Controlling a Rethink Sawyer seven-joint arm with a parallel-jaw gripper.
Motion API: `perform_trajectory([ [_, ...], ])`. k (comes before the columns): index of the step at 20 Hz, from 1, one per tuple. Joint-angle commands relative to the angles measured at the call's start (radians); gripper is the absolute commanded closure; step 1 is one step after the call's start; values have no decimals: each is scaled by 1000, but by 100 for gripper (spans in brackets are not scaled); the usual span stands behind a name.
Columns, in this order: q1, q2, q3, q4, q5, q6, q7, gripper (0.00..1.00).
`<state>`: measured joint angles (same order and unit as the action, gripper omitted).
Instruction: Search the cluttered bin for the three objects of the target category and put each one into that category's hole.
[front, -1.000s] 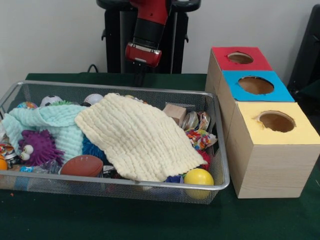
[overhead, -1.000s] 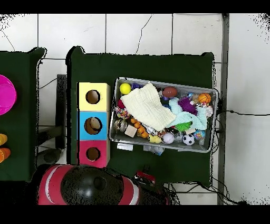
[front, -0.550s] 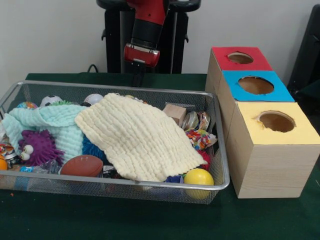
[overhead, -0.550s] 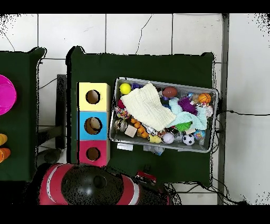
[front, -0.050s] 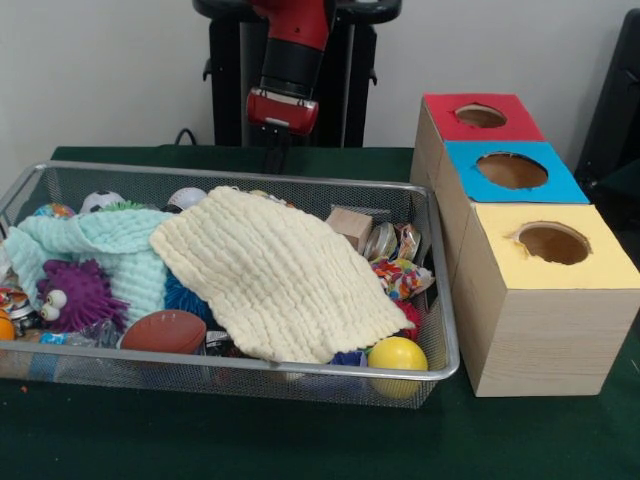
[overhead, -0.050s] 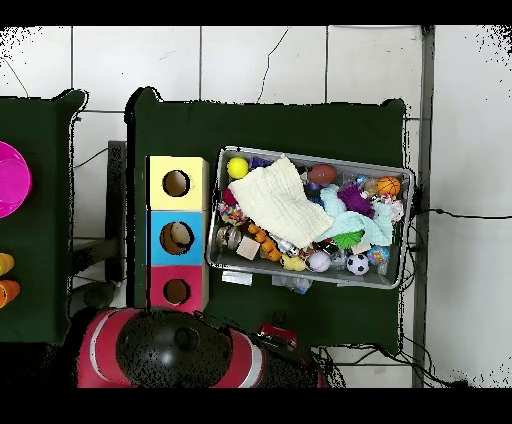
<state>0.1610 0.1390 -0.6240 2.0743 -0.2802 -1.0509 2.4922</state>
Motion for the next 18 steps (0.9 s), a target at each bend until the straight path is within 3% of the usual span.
perform_trajectory([
  [1,50,159,121,-196,268,-97,-26,100],
  [5,124,165,114,-138,412,-103,-7,100],
  [8,154,137,98,-95,425,-88,22,100],
  [11,165,85,74,-40,377,-73,57,100],
  [18,148,-54,54,44,177,-24,94,100],
])
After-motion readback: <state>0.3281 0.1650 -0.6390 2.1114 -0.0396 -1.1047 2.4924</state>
